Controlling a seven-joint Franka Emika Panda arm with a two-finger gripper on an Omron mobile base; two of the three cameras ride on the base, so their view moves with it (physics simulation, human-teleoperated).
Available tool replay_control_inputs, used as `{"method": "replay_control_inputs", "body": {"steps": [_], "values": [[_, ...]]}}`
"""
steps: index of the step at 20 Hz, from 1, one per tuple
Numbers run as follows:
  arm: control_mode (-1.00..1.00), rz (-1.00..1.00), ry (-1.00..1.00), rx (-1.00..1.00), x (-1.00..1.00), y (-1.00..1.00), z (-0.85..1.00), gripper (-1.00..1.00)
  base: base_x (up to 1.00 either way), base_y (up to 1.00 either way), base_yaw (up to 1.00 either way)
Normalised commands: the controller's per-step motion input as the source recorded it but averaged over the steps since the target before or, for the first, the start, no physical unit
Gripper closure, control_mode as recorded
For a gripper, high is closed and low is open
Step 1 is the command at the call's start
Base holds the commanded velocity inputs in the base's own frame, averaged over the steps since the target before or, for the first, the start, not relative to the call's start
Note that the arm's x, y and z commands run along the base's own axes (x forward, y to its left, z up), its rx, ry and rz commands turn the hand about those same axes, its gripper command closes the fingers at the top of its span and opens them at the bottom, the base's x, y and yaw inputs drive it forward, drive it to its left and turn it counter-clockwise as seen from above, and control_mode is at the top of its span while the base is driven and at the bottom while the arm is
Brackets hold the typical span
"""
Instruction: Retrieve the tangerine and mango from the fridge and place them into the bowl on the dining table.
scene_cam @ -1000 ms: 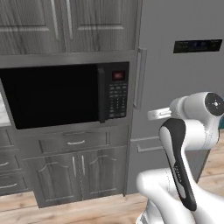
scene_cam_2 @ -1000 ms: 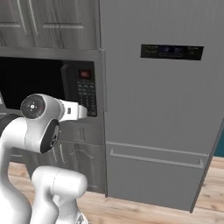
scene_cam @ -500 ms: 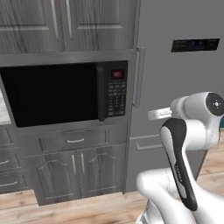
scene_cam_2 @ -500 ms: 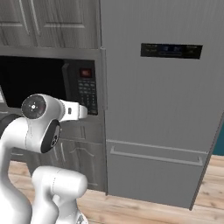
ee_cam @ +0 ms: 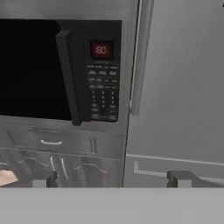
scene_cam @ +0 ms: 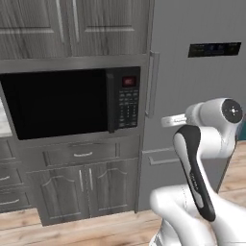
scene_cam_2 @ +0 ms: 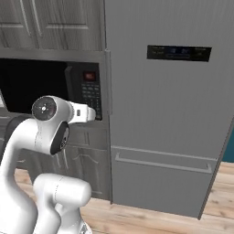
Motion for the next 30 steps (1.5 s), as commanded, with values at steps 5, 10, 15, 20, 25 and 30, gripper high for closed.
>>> {"method": "replay_control_inputs", "body": {"steps": [5,10,15,20,25,30], "values": [[-1.00,-0.04,0.00,0.05,0.42,-0.36,0.00,-1.00,0.00,0.00,0.00],[-1.00,-0.01,0.01,0.04,0.55,-0.11,0.06,-1.00,0.00,0.00,0.00],[-1.00,-0.01,0.09,0.00,0.59,0.00,0.23,-1.00,0.00,0.00,0.00],[-1.00,-0.01,0.08,0.00,0.61,0.00,0.19,-1.00,0.00,0.00,0.00],[-1.00,0.00,0.00,0.00,0.51,0.00,0.00,-1.00,0.00,0.00,0.00],[-1.00,0.00,-0.07,0.00,0.47,-0.04,-0.02,-1.00,0.00,0.00,0.00]]}}
